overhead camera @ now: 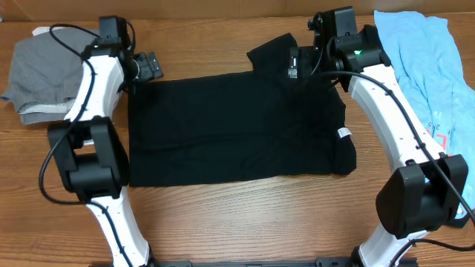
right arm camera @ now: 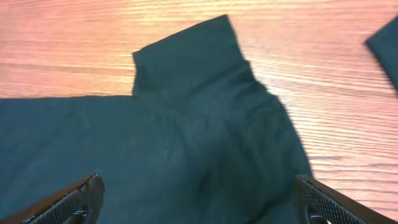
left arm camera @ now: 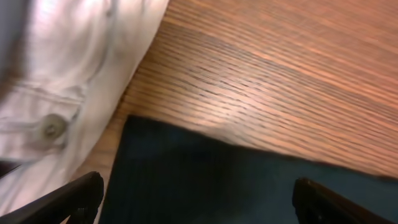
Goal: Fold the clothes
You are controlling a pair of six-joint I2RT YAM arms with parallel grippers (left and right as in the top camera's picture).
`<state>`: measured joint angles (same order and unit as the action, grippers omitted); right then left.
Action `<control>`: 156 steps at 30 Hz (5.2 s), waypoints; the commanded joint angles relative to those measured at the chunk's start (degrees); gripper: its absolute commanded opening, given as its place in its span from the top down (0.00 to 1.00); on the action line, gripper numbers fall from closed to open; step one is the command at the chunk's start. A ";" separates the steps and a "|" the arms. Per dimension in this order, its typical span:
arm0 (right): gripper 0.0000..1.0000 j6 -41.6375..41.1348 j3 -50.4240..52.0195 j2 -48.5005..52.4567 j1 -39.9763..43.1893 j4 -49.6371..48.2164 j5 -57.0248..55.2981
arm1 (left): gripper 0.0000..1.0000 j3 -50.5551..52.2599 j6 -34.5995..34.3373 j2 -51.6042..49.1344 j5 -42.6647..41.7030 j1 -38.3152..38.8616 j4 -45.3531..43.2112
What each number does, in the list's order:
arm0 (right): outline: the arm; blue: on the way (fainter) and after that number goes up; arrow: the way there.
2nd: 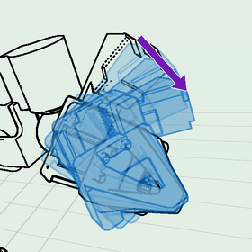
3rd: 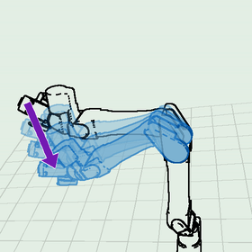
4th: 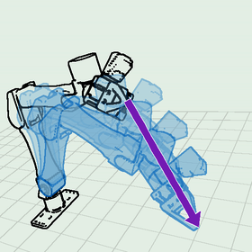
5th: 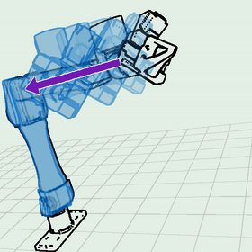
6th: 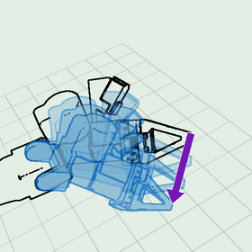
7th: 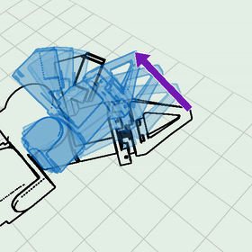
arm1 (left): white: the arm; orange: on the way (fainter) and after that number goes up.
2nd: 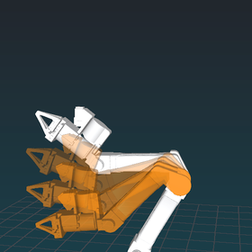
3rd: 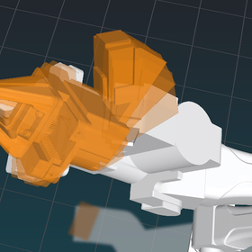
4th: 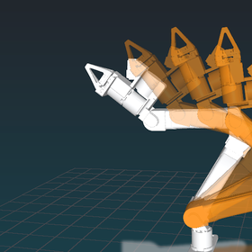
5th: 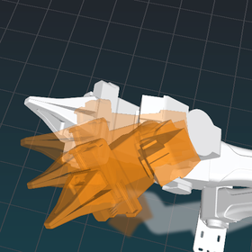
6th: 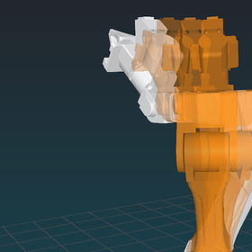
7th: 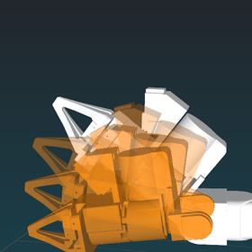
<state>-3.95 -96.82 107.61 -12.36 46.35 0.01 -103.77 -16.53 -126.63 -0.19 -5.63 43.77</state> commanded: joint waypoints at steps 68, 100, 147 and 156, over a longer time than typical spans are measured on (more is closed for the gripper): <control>0.10 2.10 -6.49 16.85 6.88 -11.56 1.57 | 0.96 -13.40 -0.87 -3.48 4.39 4.74 15.63; 0.14 -13.66 -6.01 23.50 8.37 20.31 1.42 | 0.96 -13.40 0.07 -3.48 6.80 5.60 20.06; 0.24 -5.60 -18.91 33.92 7.54 -12.55 2.67 | 0.96 -13.40 0.24 -3.48 6.58 5.66 18.95; 0.30 -9.84 -18.91 36.81 7.54 -14.05 4.22 | 0.95 -13.40 0.24 -3.48 6.58 5.66 18.47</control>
<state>-12.19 -115.74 141.97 -4.56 32.47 2.85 -116.27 -16.56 -131.79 5.87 0.03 62.54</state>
